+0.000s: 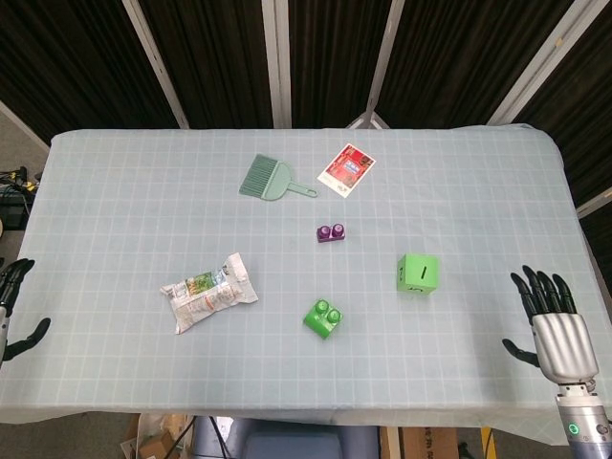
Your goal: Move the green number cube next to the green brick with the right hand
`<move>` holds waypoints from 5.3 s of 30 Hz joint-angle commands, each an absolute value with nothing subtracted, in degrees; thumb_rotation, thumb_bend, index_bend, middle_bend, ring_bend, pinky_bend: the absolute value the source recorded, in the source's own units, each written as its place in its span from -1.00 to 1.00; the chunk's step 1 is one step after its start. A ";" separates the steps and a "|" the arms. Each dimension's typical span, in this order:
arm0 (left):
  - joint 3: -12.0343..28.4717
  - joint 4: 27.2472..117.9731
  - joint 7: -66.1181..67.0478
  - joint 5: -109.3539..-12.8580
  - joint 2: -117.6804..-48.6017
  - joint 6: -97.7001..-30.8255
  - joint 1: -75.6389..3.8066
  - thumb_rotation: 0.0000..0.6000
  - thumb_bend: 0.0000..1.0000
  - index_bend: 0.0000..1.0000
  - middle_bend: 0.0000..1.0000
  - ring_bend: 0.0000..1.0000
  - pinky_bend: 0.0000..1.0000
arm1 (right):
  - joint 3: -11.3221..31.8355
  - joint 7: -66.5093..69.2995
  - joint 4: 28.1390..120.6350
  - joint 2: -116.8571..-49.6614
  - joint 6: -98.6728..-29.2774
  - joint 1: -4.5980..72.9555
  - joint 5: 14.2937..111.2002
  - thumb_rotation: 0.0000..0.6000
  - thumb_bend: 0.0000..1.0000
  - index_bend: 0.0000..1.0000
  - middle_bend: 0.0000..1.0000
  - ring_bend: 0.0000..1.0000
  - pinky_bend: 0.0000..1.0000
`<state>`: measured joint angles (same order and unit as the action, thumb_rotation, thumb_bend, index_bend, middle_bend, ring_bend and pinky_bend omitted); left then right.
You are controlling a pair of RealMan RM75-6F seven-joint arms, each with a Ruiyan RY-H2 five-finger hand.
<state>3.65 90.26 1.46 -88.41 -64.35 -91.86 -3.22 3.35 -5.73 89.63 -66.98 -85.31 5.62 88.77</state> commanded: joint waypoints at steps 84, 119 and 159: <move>4.07 89.82 3.62 -85.79 -65.18 -88.37 -4.53 1.00 -0.33 -0.80 -0.81 -0.90 -0.67 | -5.02 -50.82 105.32 -58.32 -47.45 57.82 6.81 1.00 0.59 -0.79 0.68 0.68 0.48; 4.23 89.49 4.65 -84.94 -65.67 -87.37 -5.05 1.00 -0.33 -0.80 -0.81 -0.90 -0.67 | -8.39 -51.24 103.72 -64.96 -48.59 66.14 2.66 1.00 0.59 -0.79 0.68 0.68 0.48; 4.48 89.30 3.22 -84.28 -65.11 -87.05 -5.15 1.00 -0.33 -0.80 -0.81 -0.90 -0.67 | -4.91 -59.89 101.17 -74.10 -54.67 77.25 -10.51 1.00 0.59 -0.77 0.68 0.68 0.48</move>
